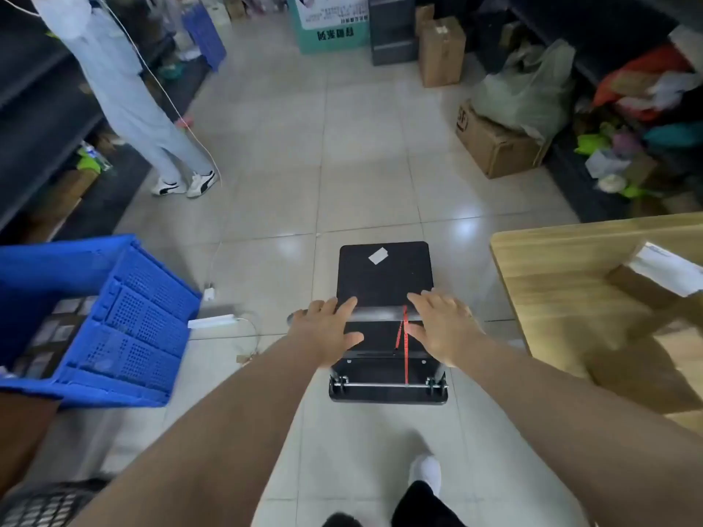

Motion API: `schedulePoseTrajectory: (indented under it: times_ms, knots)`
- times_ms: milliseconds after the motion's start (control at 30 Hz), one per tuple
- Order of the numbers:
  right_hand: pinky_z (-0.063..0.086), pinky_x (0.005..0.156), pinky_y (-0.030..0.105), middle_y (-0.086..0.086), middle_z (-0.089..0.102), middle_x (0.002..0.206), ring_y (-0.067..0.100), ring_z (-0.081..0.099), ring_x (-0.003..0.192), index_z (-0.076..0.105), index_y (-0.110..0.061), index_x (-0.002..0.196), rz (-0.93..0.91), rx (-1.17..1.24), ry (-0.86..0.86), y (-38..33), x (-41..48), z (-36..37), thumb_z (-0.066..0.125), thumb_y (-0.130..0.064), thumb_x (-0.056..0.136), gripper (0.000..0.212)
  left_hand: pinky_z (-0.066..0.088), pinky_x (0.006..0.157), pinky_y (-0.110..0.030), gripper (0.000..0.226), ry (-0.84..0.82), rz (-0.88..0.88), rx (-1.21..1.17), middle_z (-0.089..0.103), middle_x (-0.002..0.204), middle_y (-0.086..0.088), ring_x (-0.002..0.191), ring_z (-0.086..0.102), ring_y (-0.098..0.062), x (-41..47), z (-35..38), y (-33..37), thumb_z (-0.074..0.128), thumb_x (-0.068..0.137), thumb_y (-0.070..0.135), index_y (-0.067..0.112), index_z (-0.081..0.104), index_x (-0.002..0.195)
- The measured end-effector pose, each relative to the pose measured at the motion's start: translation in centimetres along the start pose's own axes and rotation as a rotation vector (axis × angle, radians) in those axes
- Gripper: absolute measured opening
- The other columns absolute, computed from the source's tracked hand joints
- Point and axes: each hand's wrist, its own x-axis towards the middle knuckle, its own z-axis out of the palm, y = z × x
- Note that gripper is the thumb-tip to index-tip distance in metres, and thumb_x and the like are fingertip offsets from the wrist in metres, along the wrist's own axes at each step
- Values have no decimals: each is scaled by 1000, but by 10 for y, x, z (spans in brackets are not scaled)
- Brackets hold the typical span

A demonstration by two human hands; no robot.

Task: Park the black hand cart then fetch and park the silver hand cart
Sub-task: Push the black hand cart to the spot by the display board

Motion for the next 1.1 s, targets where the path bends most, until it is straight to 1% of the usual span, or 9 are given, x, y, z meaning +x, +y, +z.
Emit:
schedulePoseTrajectory:
  times_ms: [133,200,333,533,800,933,1000,1100]
  knots:
    - [28,108,46,2,45,139,24,31,136,34,-23,138,14,46,-53,4,15,12,33,-48,96,48,20,110,-52,62,-64,-50,-7,22,155,-2,138,22,-28,19,4,-1,28,94,53,33,8,149]
    - [28,106,47,0,46,134,23,34,130,40,-27,131,65,83,-71,5,26,13,31,-49,96,42,18,110,-56,57,-87,-67,-40,26,152,-1,136,24,-28,30,6,-1,27,96,51,35,12,148]
    - [29,106,47,1,45,129,25,39,123,41,-30,126,105,78,-115,6,47,7,29,-50,95,39,14,110,-59,45,-54,-114,-57,33,145,-2,132,29,-29,56,4,-6,26,98,46,35,25,142]
    - [33,102,46,3,50,119,26,44,114,41,-26,123,140,59,-123,10,96,-13,27,-49,96,38,10,111,-58,40,-49,-109,-107,35,140,-1,129,29,-29,106,-18,-26,27,97,46,39,30,136]
    - [35,100,46,-1,50,119,23,44,112,42,-27,120,143,127,-156,14,187,-47,30,-44,98,30,17,108,-56,37,-65,-35,-110,43,131,-2,120,36,-27,195,-66,-75,26,96,39,39,34,132]
    - [32,102,44,-2,50,119,23,42,113,43,-29,118,174,152,-112,19,228,-57,31,-44,97,29,17,108,-56,36,-67,-15,-84,44,128,-4,118,37,-27,237,-87,-91,23,98,42,37,35,132]
    - [30,104,43,-1,49,121,24,42,115,43,-30,120,186,152,-100,25,247,-64,31,-44,97,29,20,107,-56,35,-45,-7,-85,46,125,-4,116,38,-27,255,-96,-93,23,98,42,36,36,130]
    - [27,107,44,0,47,126,25,41,119,39,-34,128,211,143,-99,38,277,-75,31,-44,97,33,22,105,-56,34,14,-6,-77,47,121,-3,113,41,-27,282,-107,-91,23,98,43,35,37,128]
